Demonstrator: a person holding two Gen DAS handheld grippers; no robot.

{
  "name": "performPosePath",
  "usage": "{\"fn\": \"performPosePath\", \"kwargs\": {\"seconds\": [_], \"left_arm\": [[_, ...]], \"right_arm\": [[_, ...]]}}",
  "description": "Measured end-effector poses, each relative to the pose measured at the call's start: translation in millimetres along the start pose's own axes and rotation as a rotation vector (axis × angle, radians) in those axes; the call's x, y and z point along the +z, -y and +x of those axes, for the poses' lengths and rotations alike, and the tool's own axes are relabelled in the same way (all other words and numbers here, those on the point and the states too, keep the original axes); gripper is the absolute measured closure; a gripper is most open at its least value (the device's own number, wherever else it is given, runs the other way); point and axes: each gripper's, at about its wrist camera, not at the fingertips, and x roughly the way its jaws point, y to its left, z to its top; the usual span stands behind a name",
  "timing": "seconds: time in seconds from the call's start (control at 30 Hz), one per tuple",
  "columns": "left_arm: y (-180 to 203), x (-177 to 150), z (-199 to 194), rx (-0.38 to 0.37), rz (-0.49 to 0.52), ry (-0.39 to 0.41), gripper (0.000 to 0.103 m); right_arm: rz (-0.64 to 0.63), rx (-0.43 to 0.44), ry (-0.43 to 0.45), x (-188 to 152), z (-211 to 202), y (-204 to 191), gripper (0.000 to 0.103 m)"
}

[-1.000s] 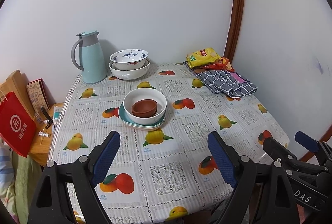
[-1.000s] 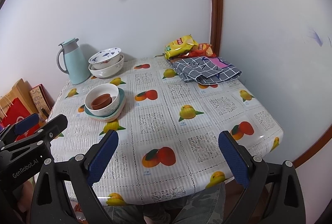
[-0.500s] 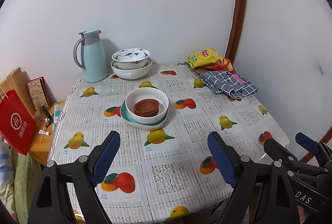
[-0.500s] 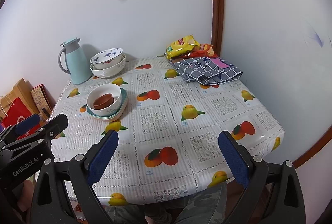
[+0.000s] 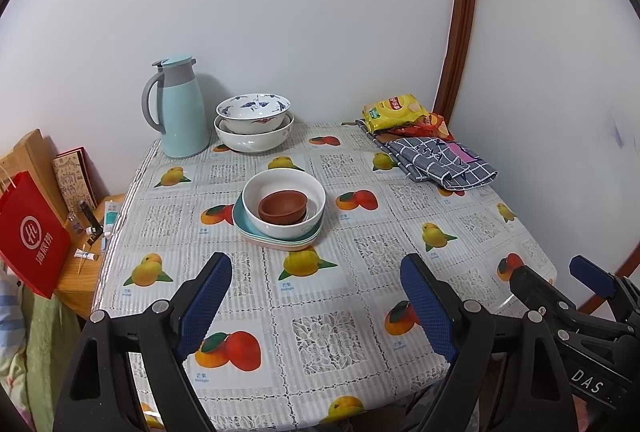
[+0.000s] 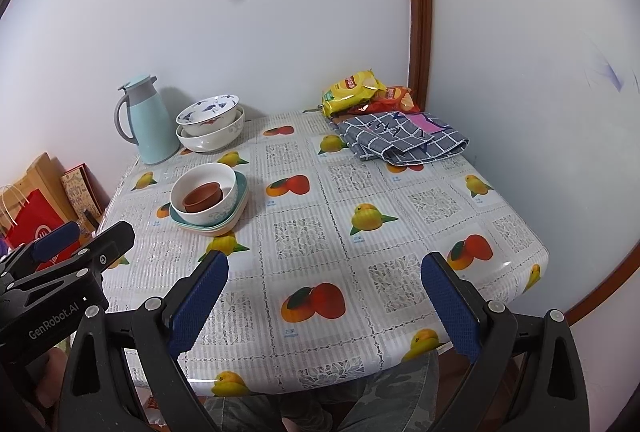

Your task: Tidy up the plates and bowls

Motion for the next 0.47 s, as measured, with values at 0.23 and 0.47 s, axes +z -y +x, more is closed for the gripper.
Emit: {"fn": "performPosePath", "kwargs": {"seconds": [0.23, 0.47], "left_arm": [[2.9, 1.2, -0.9, 0.003, 0.001, 0.005, 0.017], [0.6, 4.2, 4.8, 0.002, -0.003, 0.008, 0.017]], "right_arm": [[-0.001, 0.002, 0.004, -1.1, -1.1, 0.3, 0.007], [-0.009, -0.008, 0.006, 0.8, 2.8, -1.5, 0.007]]}}
